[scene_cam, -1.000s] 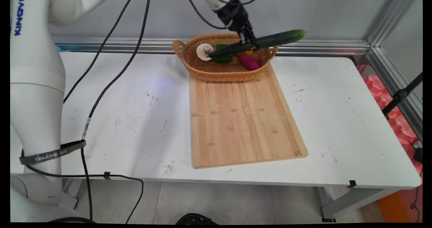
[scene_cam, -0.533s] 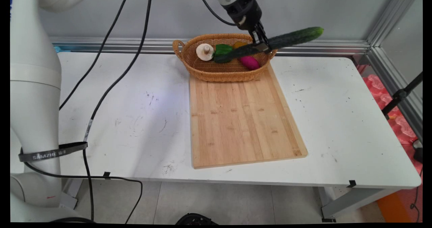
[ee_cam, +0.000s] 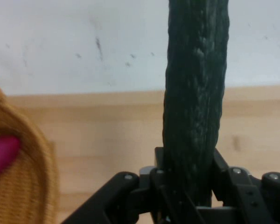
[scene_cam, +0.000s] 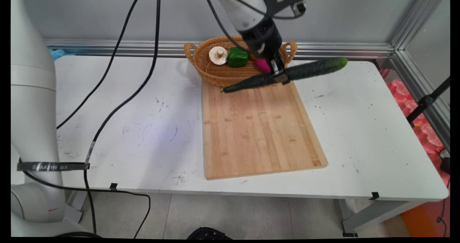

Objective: Place the picked object on the cutting board

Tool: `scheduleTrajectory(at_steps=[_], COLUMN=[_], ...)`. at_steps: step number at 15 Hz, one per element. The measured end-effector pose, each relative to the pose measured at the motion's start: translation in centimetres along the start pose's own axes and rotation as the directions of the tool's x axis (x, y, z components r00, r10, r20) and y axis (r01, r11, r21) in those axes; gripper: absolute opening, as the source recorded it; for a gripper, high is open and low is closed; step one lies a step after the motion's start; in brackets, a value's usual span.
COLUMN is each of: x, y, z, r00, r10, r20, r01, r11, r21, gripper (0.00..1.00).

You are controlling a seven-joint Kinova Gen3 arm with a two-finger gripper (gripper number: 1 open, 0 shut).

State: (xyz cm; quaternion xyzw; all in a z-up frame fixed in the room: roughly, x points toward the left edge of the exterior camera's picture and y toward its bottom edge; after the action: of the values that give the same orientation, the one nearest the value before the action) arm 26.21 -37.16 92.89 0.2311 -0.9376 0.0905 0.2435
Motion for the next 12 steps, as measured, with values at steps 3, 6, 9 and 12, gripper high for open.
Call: scheduleTrajectory(at_steps=[3, 6, 9, 12], x=[-1.1, -2.3, -3.7, -4.6], y=[2.2, 4.2, 6.1, 7.5], z=[1.0, 2.3, 3.9, 5.0], r00=[0.999, 0.998, 0.995, 0.992], r10=[-0.015, -0.026, -0.04, -0.053], r20=[0.034, 0.064, 0.097, 0.117], r01=[0.015, 0.026, 0.039, 0.053], r11=[1.0, 1.0, 0.999, 0.999], r21=[0.001, 0.002, 0.003, 0.002], gripper=[0.0, 0.0, 0.0, 0.0])
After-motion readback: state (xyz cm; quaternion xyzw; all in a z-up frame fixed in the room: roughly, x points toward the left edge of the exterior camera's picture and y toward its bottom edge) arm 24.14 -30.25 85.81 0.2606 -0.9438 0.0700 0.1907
